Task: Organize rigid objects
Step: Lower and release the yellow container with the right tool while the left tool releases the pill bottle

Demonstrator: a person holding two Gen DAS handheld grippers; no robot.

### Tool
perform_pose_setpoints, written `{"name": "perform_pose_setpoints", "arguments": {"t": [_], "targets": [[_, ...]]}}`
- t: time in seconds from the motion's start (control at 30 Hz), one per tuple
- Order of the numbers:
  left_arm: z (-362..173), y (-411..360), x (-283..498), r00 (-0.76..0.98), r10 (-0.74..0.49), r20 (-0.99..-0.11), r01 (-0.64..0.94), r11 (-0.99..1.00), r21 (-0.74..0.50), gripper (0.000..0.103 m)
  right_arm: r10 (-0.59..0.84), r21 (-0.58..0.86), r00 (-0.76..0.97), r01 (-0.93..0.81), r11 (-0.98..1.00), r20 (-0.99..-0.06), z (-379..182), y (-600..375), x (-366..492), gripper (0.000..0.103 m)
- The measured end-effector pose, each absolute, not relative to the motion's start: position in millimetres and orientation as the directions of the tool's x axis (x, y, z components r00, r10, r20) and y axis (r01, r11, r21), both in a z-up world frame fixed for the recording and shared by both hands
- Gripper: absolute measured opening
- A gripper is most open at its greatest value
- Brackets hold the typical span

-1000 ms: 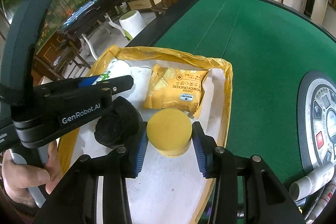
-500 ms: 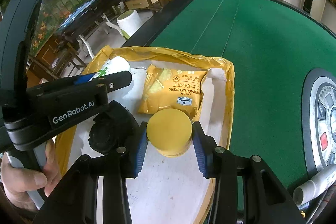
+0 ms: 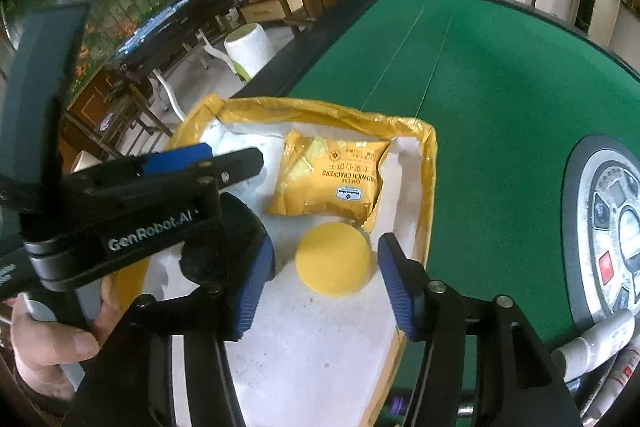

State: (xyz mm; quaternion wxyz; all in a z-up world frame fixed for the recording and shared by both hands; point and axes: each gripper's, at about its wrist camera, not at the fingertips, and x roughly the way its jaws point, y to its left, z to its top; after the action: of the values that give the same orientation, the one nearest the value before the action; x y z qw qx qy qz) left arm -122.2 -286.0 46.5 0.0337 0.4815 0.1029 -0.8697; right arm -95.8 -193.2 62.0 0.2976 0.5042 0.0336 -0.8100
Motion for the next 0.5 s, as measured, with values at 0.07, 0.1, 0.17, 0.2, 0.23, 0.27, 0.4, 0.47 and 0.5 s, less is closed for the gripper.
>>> {"name": "perform_pose_setpoints", "arguments": {"t": [0.07, 0.1, 0.17, 0.2, 0.23, 0.27, 0.4, 0.47, 0.5], "targets": [[48, -287, -118, -0.541, 0.045, -0.840, 0.164, -0.974, -0.158, 0.052, -0.458, 0.249, -0.323, 0.520, -0.817, -0.828, 67, -189, -93, 0.051], [49, -287, -115, -0.543, 0.049, -0.838, 0.164, -0.973, -0.163, 0.052, -0.460, 0.248, -0.326, 0.522, -0.816, -0.826, 69, -187, -92, 0.051], [51, -286, -110, -0.550, 0.048, -0.834, 0.164, -0.973, -0.165, 0.052, -0.468, 0.251, -0.329, 0.528, -0.811, -0.820, 72, -181, -87, 0.051], [52, -286, -107, -0.553, 0.049, -0.832, 0.165, -0.972, -0.166, 0.052, -0.474, 0.256, -0.331, 0.529, -0.809, -0.816, 74, -178, -85, 0.051], [53, -286, -104, -0.556, 0.050, -0.830, 0.165, -0.972, -0.170, 0.052, -0.480, 0.262, -0.332, 0.528, -0.808, -0.812, 75, -174, -82, 0.051], [54, -285, -102, -0.560, 0.052, -0.827, 0.166, -0.971, -0.173, 0.052, -0.489, 0.271, -0.328, 0.529, -0.804, -0.808, 76, -170, -79, 0.051], [59, -280, -91, -0.580, 0.063, -0.812, 0.162, -0.968, -0.191, 0.052, -0.512, 0.292, -0.327, 0.533, -0.794, -0.794, 79, -157, -66, 0.051], [61, -275, -85, -0.587, 0.067, -0.807, 0.154, -0.969, -0.193, 0.052, -0.529, 0.309, -0.322, 0.537, -0.785, -0.785, 81, -150, -60, 0.051], [62, -273, -83, -0.591, 0.070, -0.804, 0.151, -0.969, -0.195, 0.052, -0.537, 0.318, -0.323, 0.536, -0.782, -0.779, 82, -144, -57, 0.051]]}}
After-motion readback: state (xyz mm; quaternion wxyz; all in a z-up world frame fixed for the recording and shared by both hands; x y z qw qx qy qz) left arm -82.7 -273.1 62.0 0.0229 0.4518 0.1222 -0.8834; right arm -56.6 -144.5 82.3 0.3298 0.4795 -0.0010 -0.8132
